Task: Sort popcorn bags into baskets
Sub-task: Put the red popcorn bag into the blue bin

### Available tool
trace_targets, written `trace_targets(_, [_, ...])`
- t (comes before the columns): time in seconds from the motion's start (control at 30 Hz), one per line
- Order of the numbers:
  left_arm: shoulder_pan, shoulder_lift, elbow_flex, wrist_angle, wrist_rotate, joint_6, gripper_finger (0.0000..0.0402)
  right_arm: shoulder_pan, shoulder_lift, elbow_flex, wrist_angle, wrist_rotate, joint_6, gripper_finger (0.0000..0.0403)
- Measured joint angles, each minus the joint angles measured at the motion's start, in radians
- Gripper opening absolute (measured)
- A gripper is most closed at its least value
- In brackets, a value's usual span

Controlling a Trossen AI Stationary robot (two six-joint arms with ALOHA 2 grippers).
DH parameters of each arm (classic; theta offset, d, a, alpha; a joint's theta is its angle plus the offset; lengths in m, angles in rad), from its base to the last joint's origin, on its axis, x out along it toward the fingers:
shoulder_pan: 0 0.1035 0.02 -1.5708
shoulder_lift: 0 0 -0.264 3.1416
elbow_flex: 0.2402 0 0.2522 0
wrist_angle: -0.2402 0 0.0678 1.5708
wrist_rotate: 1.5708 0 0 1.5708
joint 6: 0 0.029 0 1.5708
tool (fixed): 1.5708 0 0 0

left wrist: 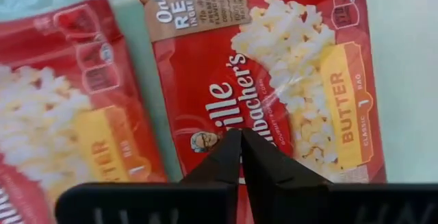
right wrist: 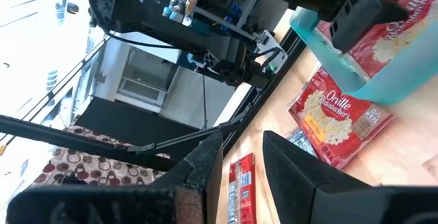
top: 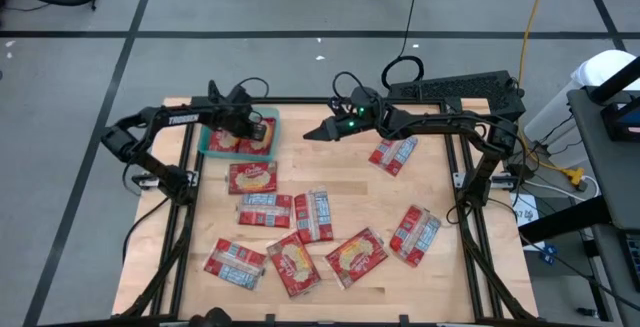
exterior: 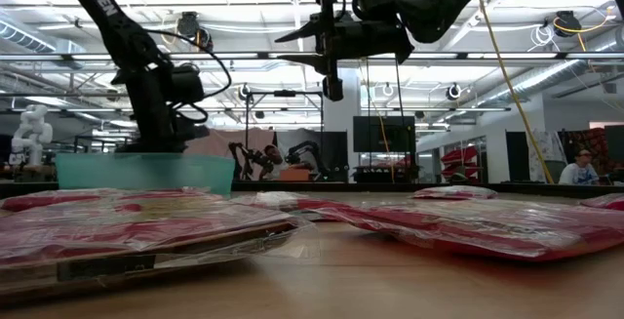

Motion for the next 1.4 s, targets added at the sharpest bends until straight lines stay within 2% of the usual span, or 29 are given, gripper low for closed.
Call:
trace_targets(0.1, [-0.015,0.000,0.000,0.024,0.006,-0.029,0.0005,0.001,0.000,0.000,0.000,0.000,-0.003,0.0100])
trace_targets(0.27, [-0.019,-0.020,-0.001,0.042,0.125,-0.089,0.0011,0.000,0.000,0.000,-0.001,0.000,-0.005,0.0100])
trace_targets(0.43, [-0.018,-0.142,-0.001,0.011,0.141,-0.115,0.0017,-0.010,-0.016,0.000,-0.033,-0.028,-0.006,0.0100])
trace_targets(0.5, [-0.018,-0.209,-0.001,-0.010,0.150,-0.116,0.0015,-0.028,-0.055,0.000,-0.157,-0.035,-0.007,0.0100])
trace_targets(0.6, [-0.019,-0.318,-0.001,-0.038,0.165,-0.117,0.0007,-0.068,-0.141,0.000,-0.423,0.024,-0.066,0.0100])
trace_targets(0.77, [-0.040,-0.467,-0.001,-0.089,0.167,-0.090,0.0007,-0.118,-0.281,0.000,-0.859,0.222,-0.205,0.0100])
trace_targets(0.9, [-0.066,-0.542,0.000,-0.105,0.176,-0.068,0.0026,-0.127,-0.349,0.000,-1.101,0.390,-0.241,0.0100])
trace_targets(1.0, [-0.091,-0.573,0.000,-0.119,0.178,-0.096,0.0033,-0.127,-0.379,-0.004,-1.227,0.511,-0.141,0.0100])
trace_targets(1.07, [-0.114,-0.580,0.000,-0.118,0.178,-0.110,0.0034,-0.131,-0.388,-0.015,-1.290,0.552,-0.091,0.0100])
trace_targets(1.2, [-0.169,-0.582,0.000,-0.112,0.177,-0.131,0.0035,-0.139,-0.398,-0.072,-1.339,0.551,-0.074,0.0100])
trace_targets(1.4, [-0.254,-0.577,0.000,-0.111,0.166,-0.148,0.0035,-0.148,-0.396,-0.208,-1.378,0.503,0.081,0.0101])
